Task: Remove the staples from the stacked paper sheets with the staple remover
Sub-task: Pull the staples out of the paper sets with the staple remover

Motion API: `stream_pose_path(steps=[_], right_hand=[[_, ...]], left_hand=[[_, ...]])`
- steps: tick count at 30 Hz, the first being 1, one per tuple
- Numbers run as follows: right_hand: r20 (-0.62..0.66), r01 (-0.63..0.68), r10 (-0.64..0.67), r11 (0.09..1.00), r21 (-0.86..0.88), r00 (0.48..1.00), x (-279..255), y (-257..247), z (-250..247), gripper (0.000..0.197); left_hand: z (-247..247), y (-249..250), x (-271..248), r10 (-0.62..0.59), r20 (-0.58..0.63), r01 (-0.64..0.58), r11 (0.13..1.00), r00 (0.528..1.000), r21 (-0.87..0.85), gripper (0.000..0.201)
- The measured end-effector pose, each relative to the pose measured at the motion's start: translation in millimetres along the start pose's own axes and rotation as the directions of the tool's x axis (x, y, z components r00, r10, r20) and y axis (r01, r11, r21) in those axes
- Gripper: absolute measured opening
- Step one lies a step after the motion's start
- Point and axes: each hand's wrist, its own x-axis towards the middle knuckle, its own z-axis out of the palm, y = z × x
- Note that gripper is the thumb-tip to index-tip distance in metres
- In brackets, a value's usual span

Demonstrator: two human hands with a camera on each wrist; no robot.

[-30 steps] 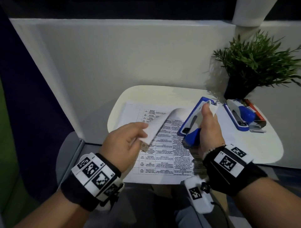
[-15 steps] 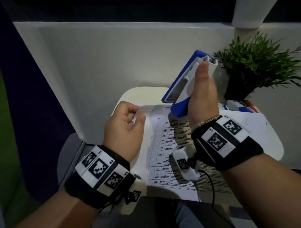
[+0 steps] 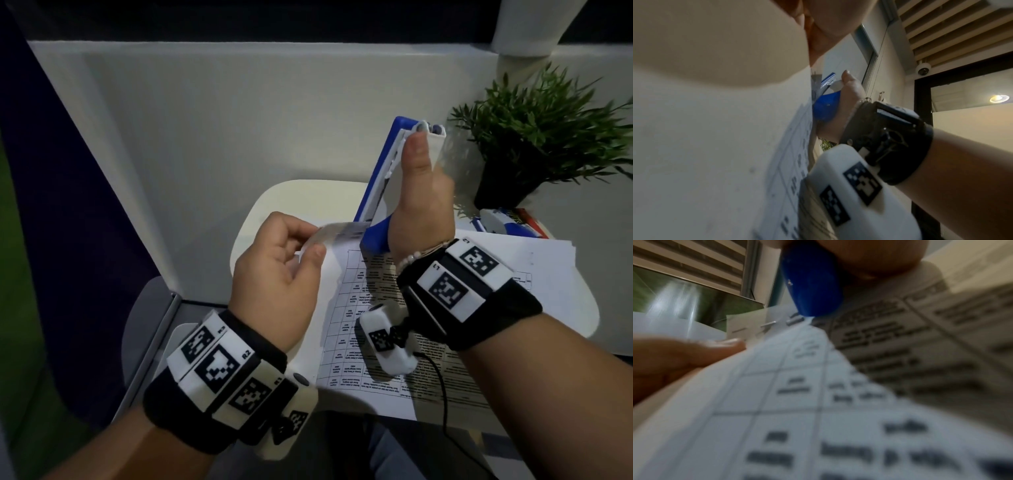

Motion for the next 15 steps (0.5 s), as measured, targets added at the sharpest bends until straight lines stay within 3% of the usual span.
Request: stream_pose_path(steps=[3, 5, 8, 10, 12, 14, 15], right_hand=[[-0.002, -0.01, 0.01, 0.999, 0.031, 1.0, 2, -2, -1, 0.039], [0.02, -0.013, 0.013, 1.0, 0.018, 1.0, 3, 0, -1, 0.041], [0.091, -0.075, 0.07, 0.996, 0.047, 0.993, 4, 4, 1, 0.055], [-0.005, -0.071, 0.072, 0.991, 0.116, 0.997, 7, 8, -3, 0.059], [-0.158, -0.015, 0.042, 0.985, 0.171, 0.987, 9, 9, -12, 0.041], [-0.291, 0.006, 0.045, 0.985, 0.173, 0.956, 13, 14, -22, 0.03], [-0.322, -0.016, 0.064, 0.988, 0.151, 0.945, 14, 19, -26, 0.036]], left_hand=[[-2, 0, -2, -0.053, 0.116, 0.058, 0.997, 0.992, -0.045, 0.031], [-4, -3, -1, -0.064, 0.176, 0.058, 0.998, 0.982, 0.04, 0.03], [-6, -11, 5, -0.132, 0.139, 0.123, 0.99, 0.981, 0.068, 0.034], [-7, -15, 10, -0.182, 0.079, 0.18, 0.983, 0.98, 0.029, 0.036], [-10, -21, 15, -0.209, 0.004, 0.209, 0.977, 0.978, 0.035, 0.037], [-16, -28, 20, -0.192, -0.066, 0.198, 0.976, 0.979, 0.091, 0.037], [-19, -33, 21, -0.155, -0.088, 0.166, 0.978, 0.984, 0.128, 0.038]])
